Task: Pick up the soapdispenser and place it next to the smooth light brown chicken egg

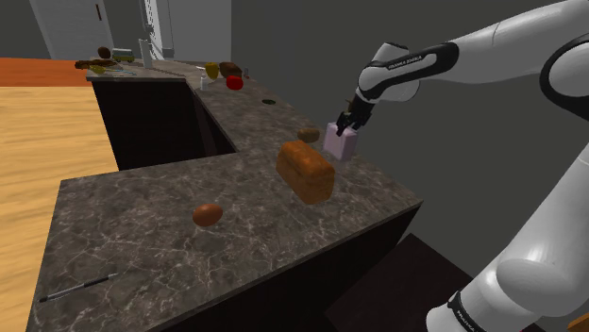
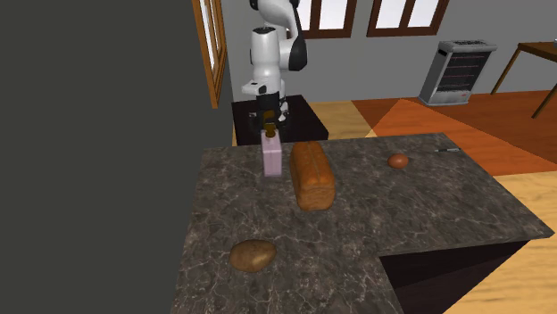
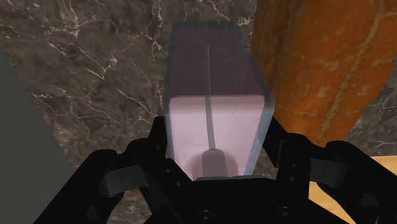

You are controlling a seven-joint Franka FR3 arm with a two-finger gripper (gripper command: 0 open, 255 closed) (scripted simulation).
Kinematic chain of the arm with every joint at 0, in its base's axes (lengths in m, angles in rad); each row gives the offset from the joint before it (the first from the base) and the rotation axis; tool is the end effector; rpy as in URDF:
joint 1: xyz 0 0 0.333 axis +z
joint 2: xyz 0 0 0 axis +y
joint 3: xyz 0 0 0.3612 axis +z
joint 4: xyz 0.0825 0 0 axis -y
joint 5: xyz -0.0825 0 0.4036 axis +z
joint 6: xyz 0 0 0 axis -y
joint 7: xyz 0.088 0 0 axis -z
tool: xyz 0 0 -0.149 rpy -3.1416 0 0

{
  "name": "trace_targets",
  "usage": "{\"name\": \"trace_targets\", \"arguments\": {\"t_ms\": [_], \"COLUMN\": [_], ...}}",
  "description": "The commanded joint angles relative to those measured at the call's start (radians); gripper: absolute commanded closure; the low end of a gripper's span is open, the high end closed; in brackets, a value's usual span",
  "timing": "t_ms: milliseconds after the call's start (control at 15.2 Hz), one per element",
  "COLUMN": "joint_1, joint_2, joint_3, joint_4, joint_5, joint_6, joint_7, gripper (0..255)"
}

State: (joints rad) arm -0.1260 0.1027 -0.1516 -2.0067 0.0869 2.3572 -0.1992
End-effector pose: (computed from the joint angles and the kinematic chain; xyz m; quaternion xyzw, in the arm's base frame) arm 0.6071 -0.1671 0.4256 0.9898 -0.0642 0.1270 0.0035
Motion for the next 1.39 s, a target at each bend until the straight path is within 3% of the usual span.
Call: {"name": "trace_targets", "arguments": {"t_ms": [0,1320], "joint_1": [0.000,0.000], "joint_2": [-0.013,-0.070], "joint_3": [-0.001,-0.003], "joint_4": [0.012,0.214], "joint_5": [-0.004,-0.027], "joint_6": [-0.024,-0.282], "joint_7": [0.002,0.026], "gripper": [255,255]}}
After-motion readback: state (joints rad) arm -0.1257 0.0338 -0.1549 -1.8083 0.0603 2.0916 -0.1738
